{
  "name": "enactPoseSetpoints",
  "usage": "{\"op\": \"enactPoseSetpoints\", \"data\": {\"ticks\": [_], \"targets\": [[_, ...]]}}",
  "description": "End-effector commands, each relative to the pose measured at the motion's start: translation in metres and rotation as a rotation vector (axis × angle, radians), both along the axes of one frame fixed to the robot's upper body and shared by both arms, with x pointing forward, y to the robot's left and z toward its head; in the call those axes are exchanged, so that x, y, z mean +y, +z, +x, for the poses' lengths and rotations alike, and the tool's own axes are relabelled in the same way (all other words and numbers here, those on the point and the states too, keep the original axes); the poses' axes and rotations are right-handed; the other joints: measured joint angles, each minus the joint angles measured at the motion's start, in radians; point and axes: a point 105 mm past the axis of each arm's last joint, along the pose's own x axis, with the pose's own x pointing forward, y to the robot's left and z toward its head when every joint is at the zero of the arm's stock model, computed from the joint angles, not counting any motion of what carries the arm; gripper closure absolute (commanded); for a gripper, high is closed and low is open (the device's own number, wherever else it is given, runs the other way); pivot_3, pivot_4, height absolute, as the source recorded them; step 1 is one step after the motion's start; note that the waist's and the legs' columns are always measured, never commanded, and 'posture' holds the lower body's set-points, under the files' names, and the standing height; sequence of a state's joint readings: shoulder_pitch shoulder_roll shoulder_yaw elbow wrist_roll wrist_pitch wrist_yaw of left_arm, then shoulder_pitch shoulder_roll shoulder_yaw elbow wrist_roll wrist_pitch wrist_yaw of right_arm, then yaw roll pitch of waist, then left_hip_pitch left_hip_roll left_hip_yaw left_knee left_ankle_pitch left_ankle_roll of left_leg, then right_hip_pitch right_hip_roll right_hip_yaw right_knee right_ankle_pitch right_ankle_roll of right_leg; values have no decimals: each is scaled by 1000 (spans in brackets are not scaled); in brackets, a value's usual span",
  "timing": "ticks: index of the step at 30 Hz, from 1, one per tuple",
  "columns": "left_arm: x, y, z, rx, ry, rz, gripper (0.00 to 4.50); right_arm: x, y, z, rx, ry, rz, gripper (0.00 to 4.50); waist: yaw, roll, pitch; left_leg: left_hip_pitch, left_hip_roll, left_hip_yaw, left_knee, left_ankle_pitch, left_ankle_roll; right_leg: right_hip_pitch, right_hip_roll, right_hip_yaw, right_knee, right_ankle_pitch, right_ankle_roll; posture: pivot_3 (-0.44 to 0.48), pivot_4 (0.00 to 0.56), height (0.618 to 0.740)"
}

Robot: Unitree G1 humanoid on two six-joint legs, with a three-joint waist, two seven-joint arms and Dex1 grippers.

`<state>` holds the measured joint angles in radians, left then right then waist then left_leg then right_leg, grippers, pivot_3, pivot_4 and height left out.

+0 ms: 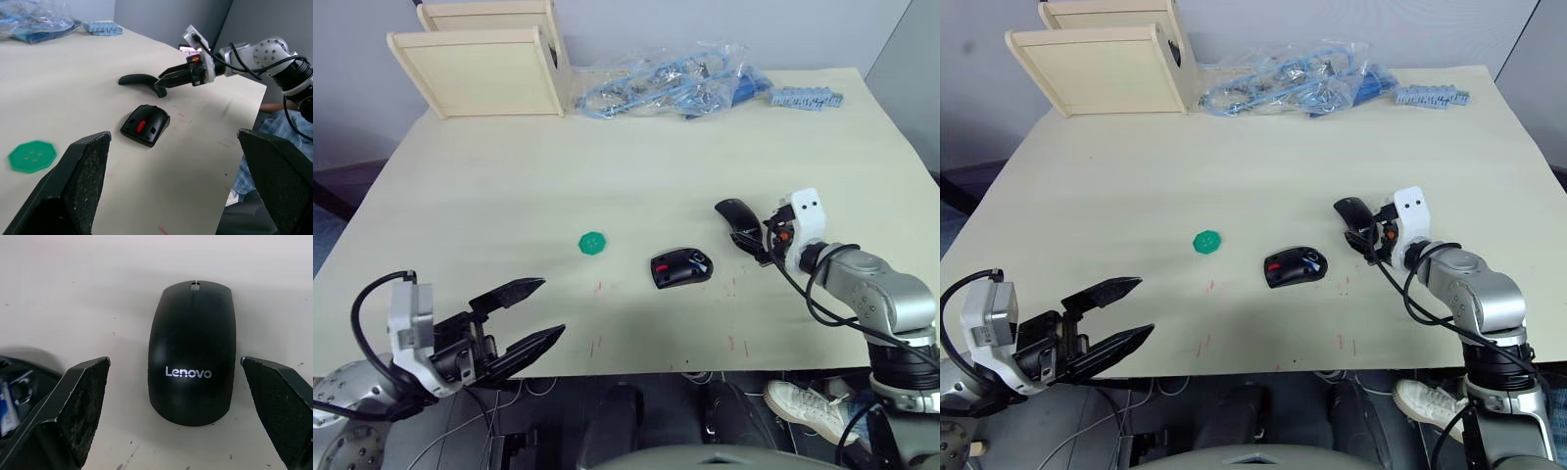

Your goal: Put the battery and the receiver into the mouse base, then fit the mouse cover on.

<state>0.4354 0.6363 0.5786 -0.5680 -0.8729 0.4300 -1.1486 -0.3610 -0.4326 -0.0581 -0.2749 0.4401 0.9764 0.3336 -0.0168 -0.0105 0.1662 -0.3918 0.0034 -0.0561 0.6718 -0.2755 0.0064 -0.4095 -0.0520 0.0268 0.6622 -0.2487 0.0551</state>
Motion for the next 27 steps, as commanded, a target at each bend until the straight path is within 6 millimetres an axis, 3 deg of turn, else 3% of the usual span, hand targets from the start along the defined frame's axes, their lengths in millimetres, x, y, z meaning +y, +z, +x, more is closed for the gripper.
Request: {"op": "enactPoseSetpoints", "data": {"ticks": [1,27], "targets": [[-1,3,0,-30,4,11,96,2,15,3,-63,-10,-22,0,0,0,0,0,0,0,0,0,0,0,0,0,0,0,0,0,150,740],[-3,-1,0,-28,-6,22,96,9,3,17,-54,-69,-45,0,-2,0,0,0,0,1,-1,0,0,-1,0,0,0,0,0,0,150,740]]}}
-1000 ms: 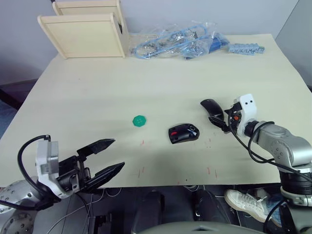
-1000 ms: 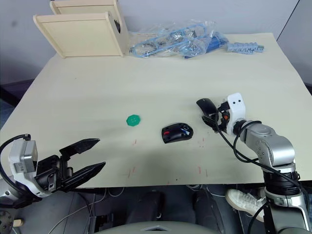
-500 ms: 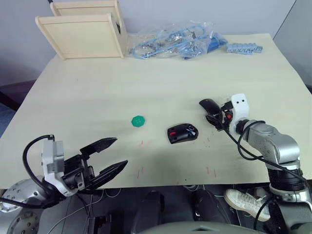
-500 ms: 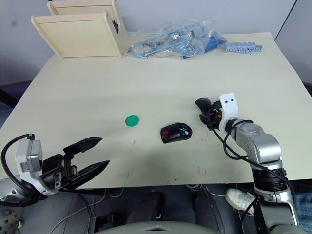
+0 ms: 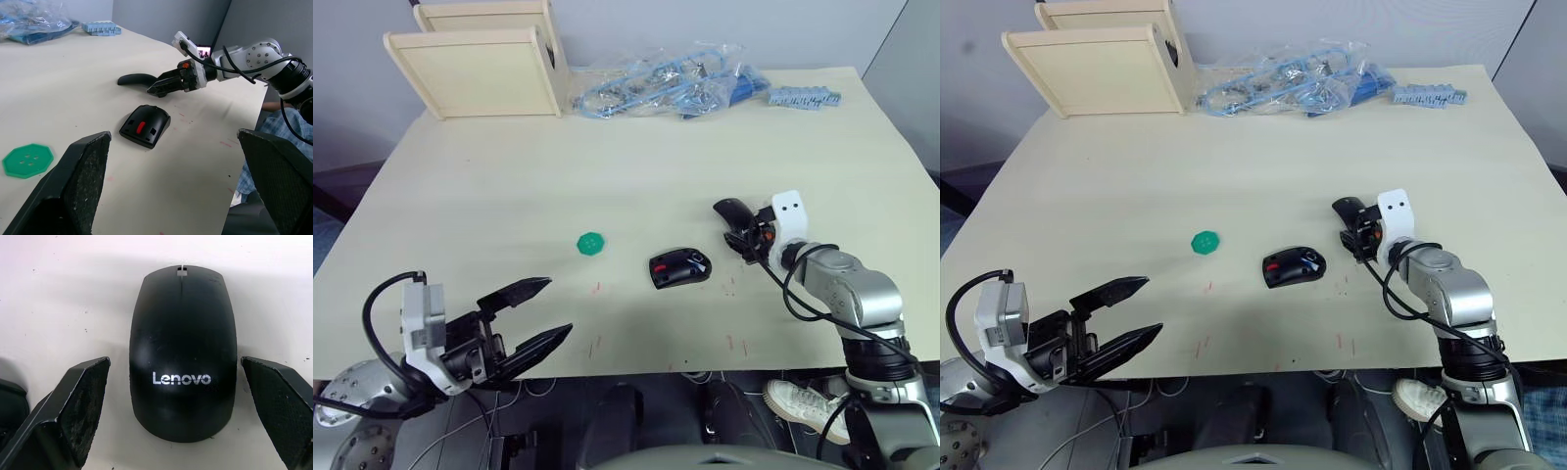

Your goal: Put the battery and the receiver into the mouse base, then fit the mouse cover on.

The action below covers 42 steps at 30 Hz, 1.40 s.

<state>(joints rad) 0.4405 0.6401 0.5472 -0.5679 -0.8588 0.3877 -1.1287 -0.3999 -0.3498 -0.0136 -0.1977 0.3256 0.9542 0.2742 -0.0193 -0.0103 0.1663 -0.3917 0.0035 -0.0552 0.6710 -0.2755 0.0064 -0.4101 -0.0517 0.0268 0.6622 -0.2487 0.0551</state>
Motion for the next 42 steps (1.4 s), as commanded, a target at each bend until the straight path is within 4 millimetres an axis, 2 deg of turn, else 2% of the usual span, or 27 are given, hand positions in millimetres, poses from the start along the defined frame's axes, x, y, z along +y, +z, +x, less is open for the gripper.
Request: {"op": "enactPoseSetpoints", "data": {"ticks": [1,17,19,21,42], "targets": [[0,1,-1,-12,-10,11,96,1,16,4,-68,-2,-5,0,0,0,0,0,0,0,0,0,0,0,0,0,0,0,0,0,150,740],[3,-4,-1,-7,-10,13,96,-1,17,4,-80,-10,-19,0,0,0,0,0,0,0,0,0,0,0,0,0,0,0,0,0,150,740],[3,-4,-1,-5,-11,13,0,-1,17,4,-79,-10,-19,529,0,0,0,0,0,0,0,0,0,0,0,0,0,0,0,0,150,740],[3,-4,-2,-2,-11,13,0,-1,17,4,-79,-10,-23,1335,0,0,0,0,0,0,0,0,0,0,0,0,0,0,0,0,150,740],[1,-6,0,3,-16,8,0,1,22,4,-95,9,-29,1335,-1,0,0,0,0,0,0,0,0,-1,0,0,0,0,0,0,150,740]]}}
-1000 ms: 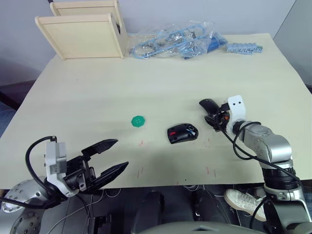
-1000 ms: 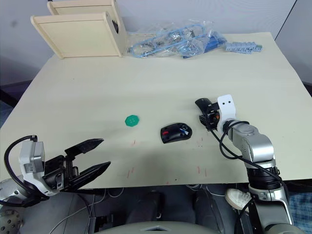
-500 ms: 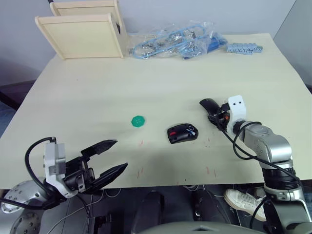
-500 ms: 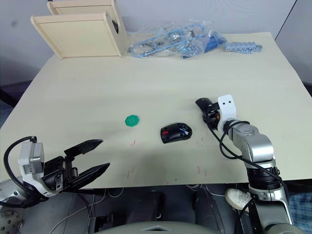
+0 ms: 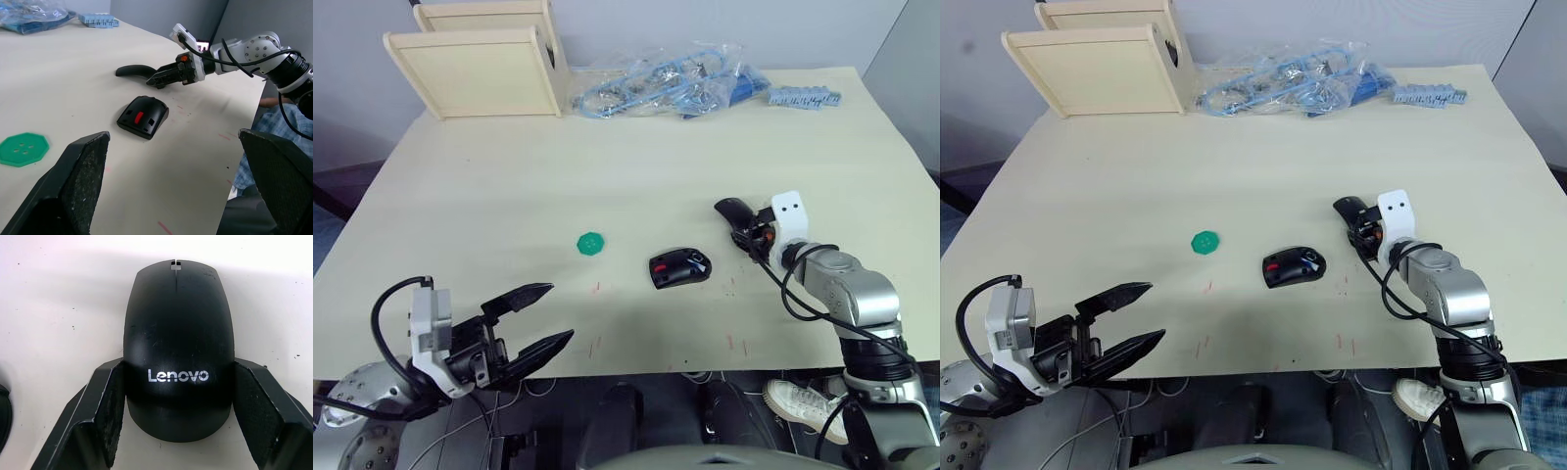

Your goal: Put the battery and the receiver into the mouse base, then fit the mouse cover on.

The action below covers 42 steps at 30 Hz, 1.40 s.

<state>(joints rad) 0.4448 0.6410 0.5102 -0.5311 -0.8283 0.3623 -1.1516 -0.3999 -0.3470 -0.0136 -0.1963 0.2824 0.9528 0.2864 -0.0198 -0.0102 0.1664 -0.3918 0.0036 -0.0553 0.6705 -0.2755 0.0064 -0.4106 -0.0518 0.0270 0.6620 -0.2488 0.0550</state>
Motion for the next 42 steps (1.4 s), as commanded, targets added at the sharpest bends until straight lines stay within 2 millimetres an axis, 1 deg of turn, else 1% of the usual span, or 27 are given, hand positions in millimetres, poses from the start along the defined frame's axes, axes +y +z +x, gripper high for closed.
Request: {"op": "enactPoseSetpoints", "data": {"ticks": [1,16,28,30,34,38,42], "targets": [[0,4,0,-24,-4,3,0,4,23,3,-89,21,0,1335,0,0,0,0,0,0,0,0,0,0,0,0,0,0,0,0,150,740],[0,3,0,-21,-6,2,0,4,23,1,-93,30,-7,1335,0,0,0,0,0,0,0,0,0,0,0,0,0,0,0,0,150,740],[0,3,1,-22,-7,-1,0,10,34,-2,-119,107,0,1335,0,0,0,0,0,-1,0,0,0,0,0,0,0,0,0,0,150,740],[0,3,1,-22,-8,-1,0,16,42,-5,-137,161,17,1335,0,0,0,0,0,-1,0,0,0,0,0,0,0,0,0,0,150,740],[-1,4,1,-25,-11,-1,0,34,62,-23,-178,386,52,1335,0,0,0,0,0,-2,0,0,0,0,0,0,0,0,0,0,150,740],[0,5,1,-29,-18,-1,0,41,79,-36,-198,570,39,1335,0,0,0,0,0,-3,0,0,0,0,0,0,-1,0,0,0,150,740],[1,7,2,-33,-26,-2,0,46,85,-50,-186,753,-11,1335,1,1,1,-1,0,-3,0,0,0,0,0,0,-1,0,0,0,150,740]]}}
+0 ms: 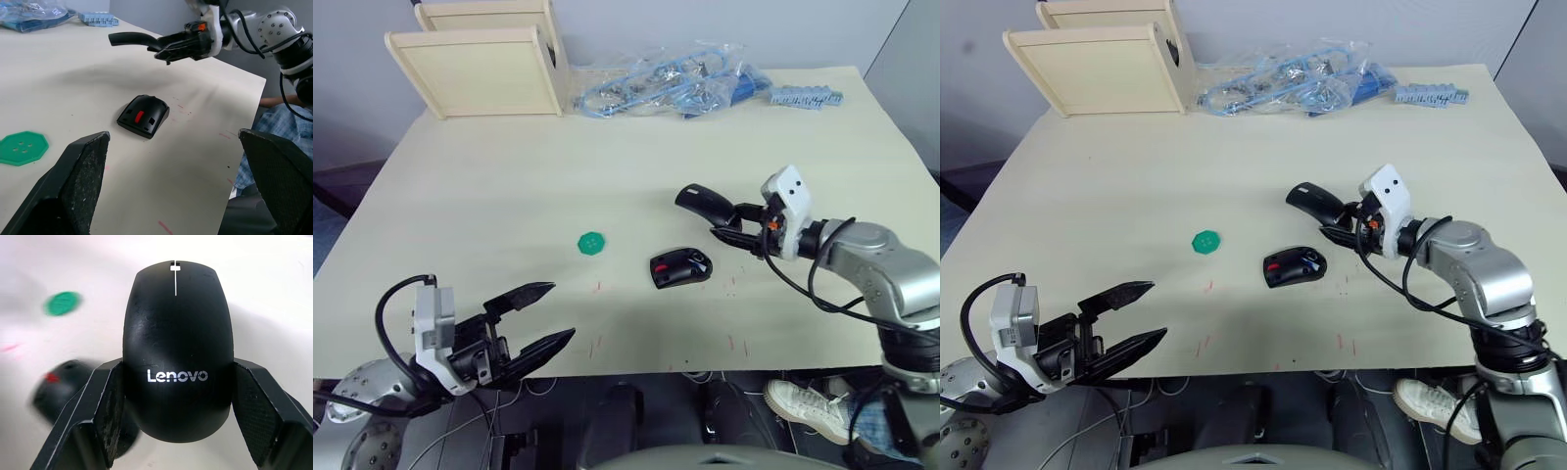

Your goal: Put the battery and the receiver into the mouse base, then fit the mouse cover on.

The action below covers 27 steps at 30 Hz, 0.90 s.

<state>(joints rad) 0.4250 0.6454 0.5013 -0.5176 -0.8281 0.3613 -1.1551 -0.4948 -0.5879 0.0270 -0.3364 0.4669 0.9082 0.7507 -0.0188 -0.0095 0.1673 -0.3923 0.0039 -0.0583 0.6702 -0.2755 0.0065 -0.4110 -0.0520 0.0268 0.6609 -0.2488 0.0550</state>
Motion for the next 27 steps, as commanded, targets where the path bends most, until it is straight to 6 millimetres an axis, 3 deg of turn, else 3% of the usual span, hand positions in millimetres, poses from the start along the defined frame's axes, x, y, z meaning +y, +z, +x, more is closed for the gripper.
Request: {"op": "enactPoseSetpoints", "data": {"ticks": [1,13,27], "targets": [[1,7,0,-28,-20,3,0,11,19,-17,-64,211,-40,1335,1,0,0,0,0,0,0,0,0,0,0,0,0,0,0,0,150,740],[3,9,0,-30,-46,9,0,21,11,-23,-66,602,-265,1335,1,0,1,-1,1,0,0,0,0,0,0,-1,0,0,0,0,150,740],[5,11,-1,-31,-52,25,0,35,-15,-5,-45,692,-337,1335,2,0,1,-1,1,-1,0,0,0,0,-1,-1,0,0,0,0,150,740]]}}
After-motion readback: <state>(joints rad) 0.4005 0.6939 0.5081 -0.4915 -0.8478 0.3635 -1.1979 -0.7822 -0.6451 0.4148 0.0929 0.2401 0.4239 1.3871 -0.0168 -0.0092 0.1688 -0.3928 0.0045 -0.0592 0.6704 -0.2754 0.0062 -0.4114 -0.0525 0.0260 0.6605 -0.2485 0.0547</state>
